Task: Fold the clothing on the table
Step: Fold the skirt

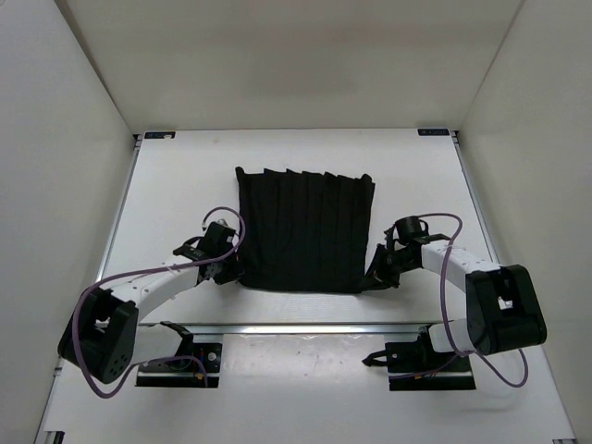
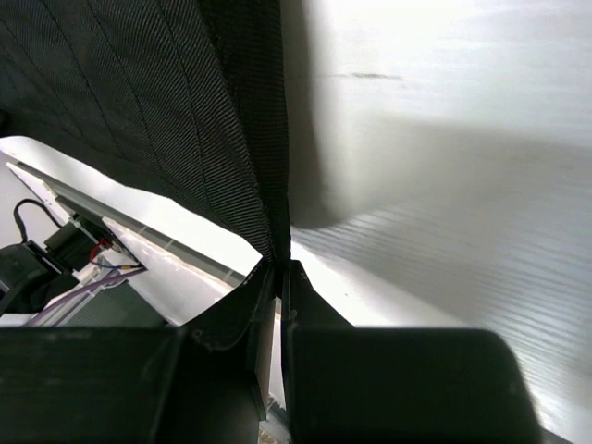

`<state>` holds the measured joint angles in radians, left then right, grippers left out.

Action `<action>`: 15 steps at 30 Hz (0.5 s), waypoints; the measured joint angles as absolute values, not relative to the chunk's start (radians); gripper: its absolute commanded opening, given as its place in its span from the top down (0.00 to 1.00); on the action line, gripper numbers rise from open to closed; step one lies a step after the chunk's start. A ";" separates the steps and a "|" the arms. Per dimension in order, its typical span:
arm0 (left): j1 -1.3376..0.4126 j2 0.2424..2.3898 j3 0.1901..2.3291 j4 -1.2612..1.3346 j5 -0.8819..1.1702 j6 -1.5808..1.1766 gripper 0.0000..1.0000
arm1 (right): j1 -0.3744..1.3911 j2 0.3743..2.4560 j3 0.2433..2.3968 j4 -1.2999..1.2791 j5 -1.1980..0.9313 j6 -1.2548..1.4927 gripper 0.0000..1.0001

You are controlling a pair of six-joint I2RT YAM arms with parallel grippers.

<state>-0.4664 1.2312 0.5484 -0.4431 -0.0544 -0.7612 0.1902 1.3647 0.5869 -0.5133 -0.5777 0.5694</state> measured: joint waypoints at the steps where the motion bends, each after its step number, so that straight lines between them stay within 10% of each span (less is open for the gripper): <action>1: -0.468 1.229 0.558 -0.445 -0.054 -0.756 1.00 | 0.180 1.364 0.587 -0.521 -0.582 0.562 1.00; 15: -0.458 0.876 0.560 -0.614 0.050 -0.862 1.00 | 0.089 1.183 0.656 -0.736 -0.645 0.496 1.00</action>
<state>-0.4576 0.8764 0.5598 -0.6140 0.0502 -0.8619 0.0887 1.1828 0.6556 -0.7364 -0.6449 0.4957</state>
